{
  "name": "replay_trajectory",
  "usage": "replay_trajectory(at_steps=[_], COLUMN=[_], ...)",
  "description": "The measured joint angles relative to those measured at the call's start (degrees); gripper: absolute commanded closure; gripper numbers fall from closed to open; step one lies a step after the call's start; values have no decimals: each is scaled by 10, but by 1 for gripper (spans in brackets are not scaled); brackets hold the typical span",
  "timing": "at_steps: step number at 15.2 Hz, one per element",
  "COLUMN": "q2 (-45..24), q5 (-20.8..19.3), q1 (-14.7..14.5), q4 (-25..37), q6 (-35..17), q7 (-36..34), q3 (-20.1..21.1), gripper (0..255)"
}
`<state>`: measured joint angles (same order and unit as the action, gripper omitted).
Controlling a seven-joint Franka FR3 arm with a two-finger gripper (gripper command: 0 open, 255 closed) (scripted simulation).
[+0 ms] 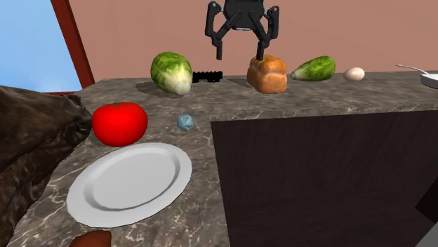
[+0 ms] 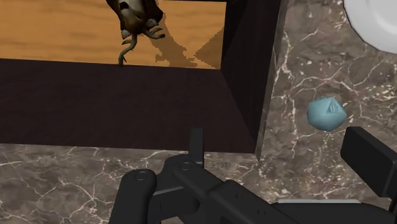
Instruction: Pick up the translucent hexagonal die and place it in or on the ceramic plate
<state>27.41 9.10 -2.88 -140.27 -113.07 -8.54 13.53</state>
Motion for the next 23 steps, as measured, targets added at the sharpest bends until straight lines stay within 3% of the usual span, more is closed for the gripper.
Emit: replay_trajectory(at_steps=[6,13,23], q2=[-108,-266,-336], q5=[-5,-61,-98], q1=[-10,-22,-31], q4=[24,91,89], q6=[-78,-154,-218], q7=[-74,-180,-219], q3=[59,111,115], gripper=[0,0,0])
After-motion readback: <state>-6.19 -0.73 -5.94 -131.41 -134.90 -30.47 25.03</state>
